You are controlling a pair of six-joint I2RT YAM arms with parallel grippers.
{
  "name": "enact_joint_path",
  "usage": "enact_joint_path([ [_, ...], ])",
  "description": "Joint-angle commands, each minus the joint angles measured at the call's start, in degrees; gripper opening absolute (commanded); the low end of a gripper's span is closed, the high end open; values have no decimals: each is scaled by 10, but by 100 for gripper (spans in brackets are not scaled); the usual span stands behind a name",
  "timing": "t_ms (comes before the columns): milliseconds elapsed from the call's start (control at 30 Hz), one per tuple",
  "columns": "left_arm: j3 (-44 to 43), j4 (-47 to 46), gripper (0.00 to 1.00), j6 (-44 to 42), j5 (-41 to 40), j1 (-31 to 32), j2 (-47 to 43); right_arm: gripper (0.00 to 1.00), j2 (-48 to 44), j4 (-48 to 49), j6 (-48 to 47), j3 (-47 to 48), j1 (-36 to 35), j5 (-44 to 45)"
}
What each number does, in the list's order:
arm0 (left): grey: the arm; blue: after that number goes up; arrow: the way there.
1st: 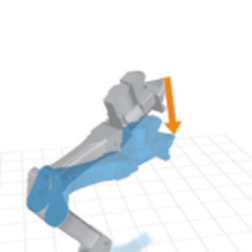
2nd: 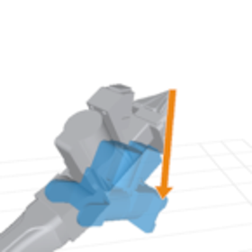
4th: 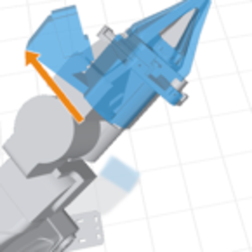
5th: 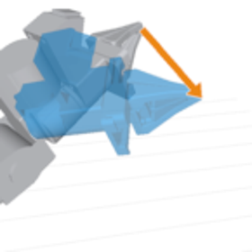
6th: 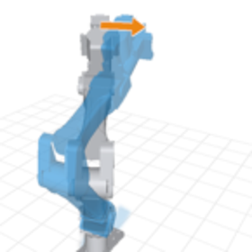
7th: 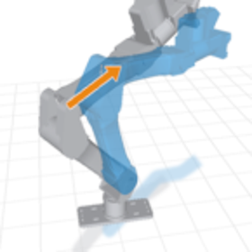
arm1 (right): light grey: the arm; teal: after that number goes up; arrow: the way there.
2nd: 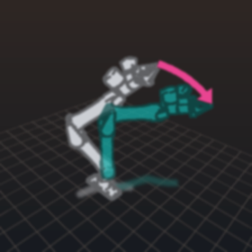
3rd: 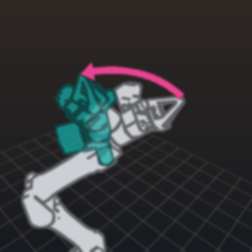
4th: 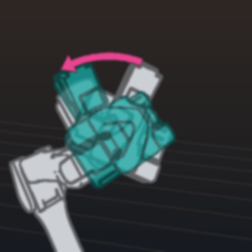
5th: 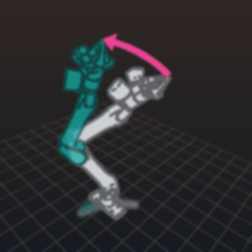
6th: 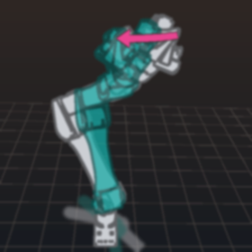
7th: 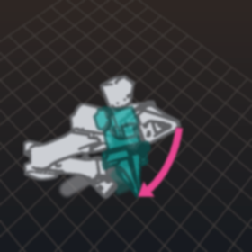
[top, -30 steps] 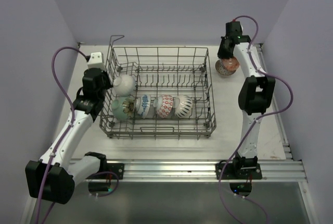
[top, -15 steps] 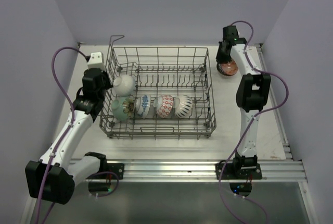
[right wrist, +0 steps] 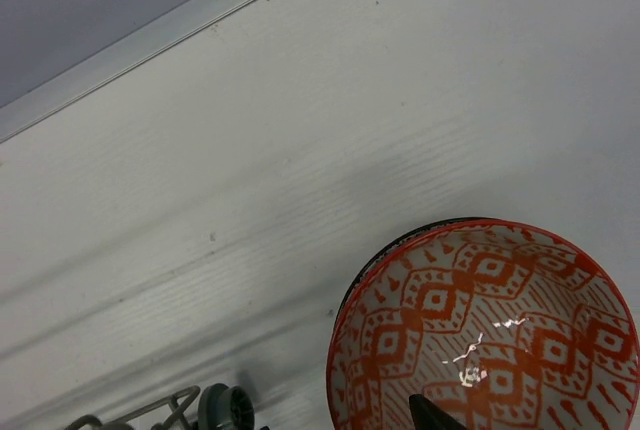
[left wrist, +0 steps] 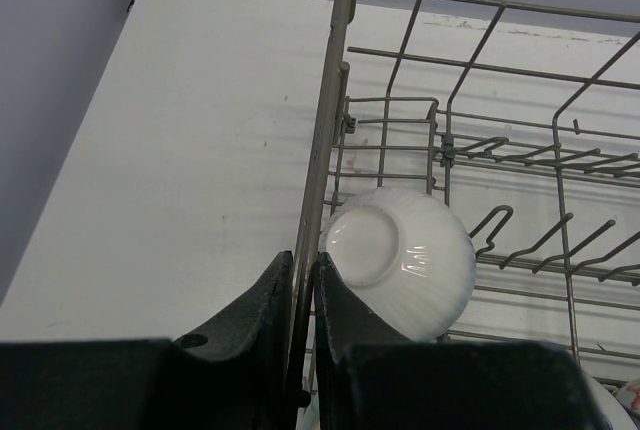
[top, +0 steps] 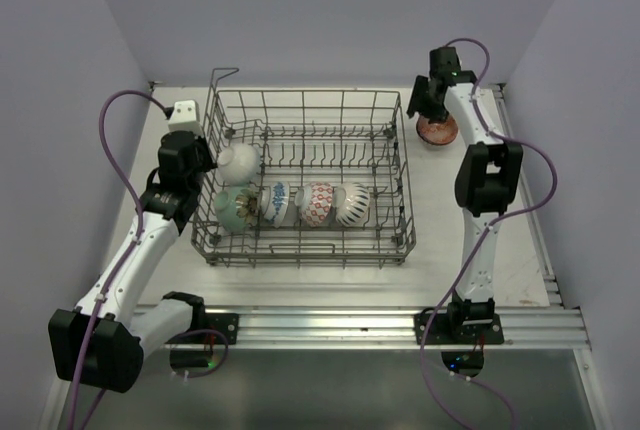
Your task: Unload the bowls from the dish rack
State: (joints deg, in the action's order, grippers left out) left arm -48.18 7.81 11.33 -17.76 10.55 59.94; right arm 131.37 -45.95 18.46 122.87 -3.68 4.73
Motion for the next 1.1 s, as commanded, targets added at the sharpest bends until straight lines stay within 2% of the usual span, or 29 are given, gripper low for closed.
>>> enact_joint_path([
  [0, 3, 1, 0, 11, 4, 7, -12, 60, -97, -9, 15, 29, 2, -19],
  [100, 8, -9, 0, 9, 17, 7, -17, 61, -170, -7, 24, 4, -6, -19],
  [167, 12, -17, 0, 8, 25, 8, -18, 61, -223, 23, 25, -54, -18, -12],
  [200, 12, -17, 0, 6, 25, 8, -18, 63, -277, 38, 24, -79, -39, -3],
  [300, 12, -19, 0, 5, 28, 10, -17, 72, -361, 74, 9, -159, -104, 21],
  [400, 13, -22, 0, 5, 32, 11, -16, 77, -414, 105, 11, -228, -159, -31],
  [567, 15, -25, 0, 1, 32, 14, -15, 75, -458, 126, 57, -329, -223, -107],
  [733, 13, -25, 0, 1, 33, 15, -18, 71, -495, 135, 97, -431, -275, -119],
  [867, 13, -25, 0, 0, 36, 15, -21, 69, -536, 221, 154, -525, -300, -155],
  [1067, 14, -24, 0, -4, 32, 21, -24, 73, -558, 208, 179, -579, -321, -84],
])
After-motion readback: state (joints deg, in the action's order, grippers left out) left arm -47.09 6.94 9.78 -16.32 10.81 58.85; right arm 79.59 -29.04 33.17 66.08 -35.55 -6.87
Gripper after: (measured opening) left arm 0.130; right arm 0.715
